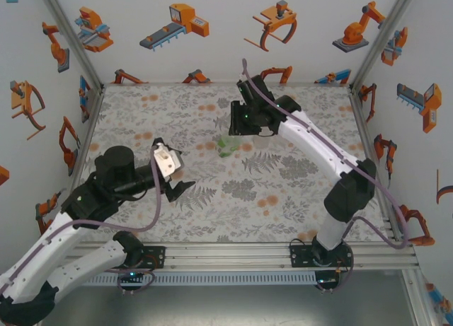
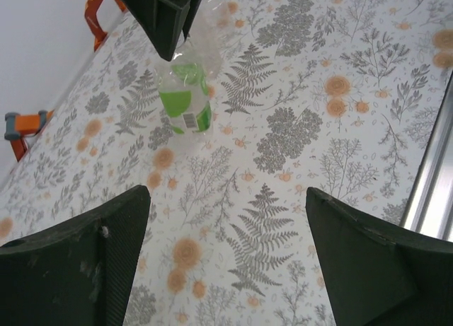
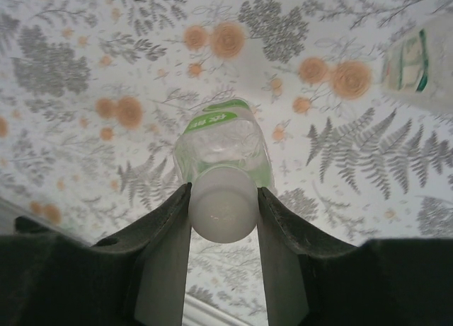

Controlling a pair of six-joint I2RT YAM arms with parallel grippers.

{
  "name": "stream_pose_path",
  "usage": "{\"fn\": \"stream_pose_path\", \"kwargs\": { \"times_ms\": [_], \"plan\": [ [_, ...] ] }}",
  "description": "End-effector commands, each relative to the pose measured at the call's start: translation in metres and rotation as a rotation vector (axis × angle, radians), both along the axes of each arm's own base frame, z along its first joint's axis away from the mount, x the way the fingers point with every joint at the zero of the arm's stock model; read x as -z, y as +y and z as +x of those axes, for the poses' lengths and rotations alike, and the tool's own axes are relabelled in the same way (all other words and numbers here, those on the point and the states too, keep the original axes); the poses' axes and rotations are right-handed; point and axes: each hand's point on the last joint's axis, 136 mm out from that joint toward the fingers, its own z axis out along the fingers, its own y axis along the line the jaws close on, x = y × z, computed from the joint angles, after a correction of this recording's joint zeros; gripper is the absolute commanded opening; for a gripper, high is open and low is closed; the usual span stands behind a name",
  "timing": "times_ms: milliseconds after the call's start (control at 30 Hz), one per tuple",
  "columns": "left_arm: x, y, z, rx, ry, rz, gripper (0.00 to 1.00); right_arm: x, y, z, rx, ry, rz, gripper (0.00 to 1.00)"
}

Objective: Screw on the bottle caps

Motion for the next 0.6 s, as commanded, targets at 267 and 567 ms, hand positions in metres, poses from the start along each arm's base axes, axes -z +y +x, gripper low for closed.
{"fn": "stream_pose_path", "kwargs": {
  "times_ms": [267, 567],
  "plan": [
    [-0.004, 0.041, -0.019, -0.132, 0.095, -0.068, 0.83, 0.022, 0.009, 0.061, -0.061, -0.099, -0.204, 0.32],
    [-0.005, 0.055, -0.021, -0.183, 0.102, -0.077, 0.83, 0.043, 0.016, 0.074, -0.101, -0.087, -0.254, 0.32]
  ]
}}
